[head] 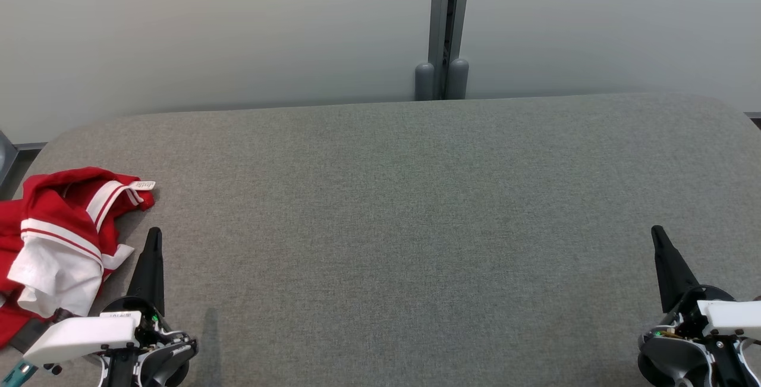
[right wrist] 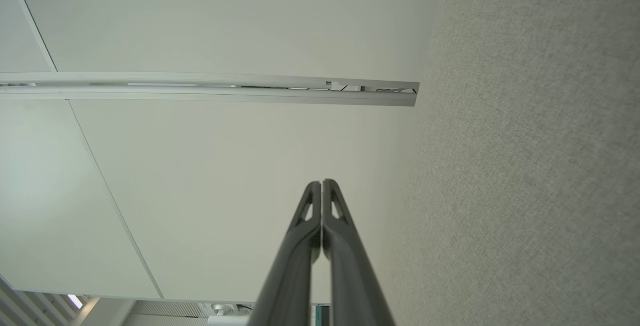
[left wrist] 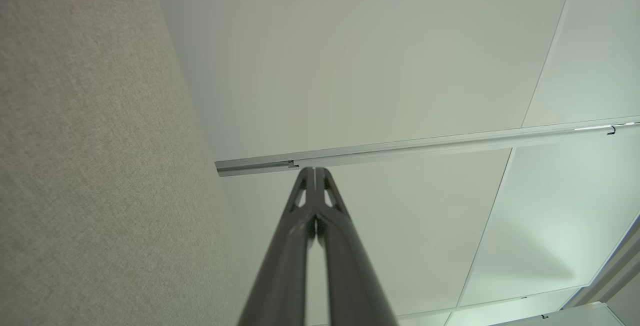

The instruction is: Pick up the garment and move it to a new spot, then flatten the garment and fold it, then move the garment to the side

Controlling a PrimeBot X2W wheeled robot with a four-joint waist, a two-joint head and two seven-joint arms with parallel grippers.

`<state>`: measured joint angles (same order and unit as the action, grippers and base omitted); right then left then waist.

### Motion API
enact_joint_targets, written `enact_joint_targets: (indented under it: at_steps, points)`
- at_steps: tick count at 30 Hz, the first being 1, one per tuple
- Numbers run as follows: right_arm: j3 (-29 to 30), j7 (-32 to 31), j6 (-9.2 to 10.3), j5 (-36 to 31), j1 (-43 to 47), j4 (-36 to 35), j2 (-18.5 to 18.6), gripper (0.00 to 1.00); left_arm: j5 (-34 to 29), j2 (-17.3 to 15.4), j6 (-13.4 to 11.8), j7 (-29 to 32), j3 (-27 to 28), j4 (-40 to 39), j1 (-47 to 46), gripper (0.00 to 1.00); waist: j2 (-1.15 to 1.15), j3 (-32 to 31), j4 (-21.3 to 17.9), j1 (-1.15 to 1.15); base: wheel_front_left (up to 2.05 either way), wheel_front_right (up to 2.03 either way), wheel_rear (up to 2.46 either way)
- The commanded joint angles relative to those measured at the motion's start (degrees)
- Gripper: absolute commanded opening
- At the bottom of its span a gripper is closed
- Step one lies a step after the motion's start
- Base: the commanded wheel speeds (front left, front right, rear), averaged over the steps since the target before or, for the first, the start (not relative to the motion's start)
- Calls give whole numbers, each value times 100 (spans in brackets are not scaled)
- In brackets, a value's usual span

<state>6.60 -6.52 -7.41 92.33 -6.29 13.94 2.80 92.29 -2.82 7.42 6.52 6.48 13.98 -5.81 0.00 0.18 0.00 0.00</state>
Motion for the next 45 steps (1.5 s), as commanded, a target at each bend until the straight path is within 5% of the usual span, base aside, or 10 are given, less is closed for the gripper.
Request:
enact_joint_targets:
  at_steps: [1, 3, 4, 17, 35, 45]
  points:
    - [-1, -7, -16, -5, 25, -1, 23, 0, -9, -16, 15, 3, 12, -4, -84, 0, 0, 0, 0, 0, 0, 0, 0]
    - [-1, -7, -16, -5, 25, -1, 23, 0, -9, -16, 15, 3, 12, -4, -84, 0, 0, 0, 0, 0, 0, 0, 0]
    - [0, 0, 0, 0, 0, 0, 0, 100, 0, 0, 0, 0, 0, 0, 0, 100, 0, 0, 0, 0, 0, 0, 0]
    - [-222, 275, 0, -318, 15, 61, 39, 100, -427, -21, 1, -279, -51, 237, 41, 100, 0, 21, -4, 0, 0, 0, 0]
    - [-539, 734, -3, -2445, -182, 303, 71, 100, -2866, 12, -11, -732, -23, 342, -76, 100, 0, 89, -9, 0, 0, 0, 0]
    - [-601, 949, -4, -3631, -278, 543, 42, 100, -4157, -44, -248, -947, -270, 560, -97, 100, 0, 107, -28, 0, 0, 0, 0]
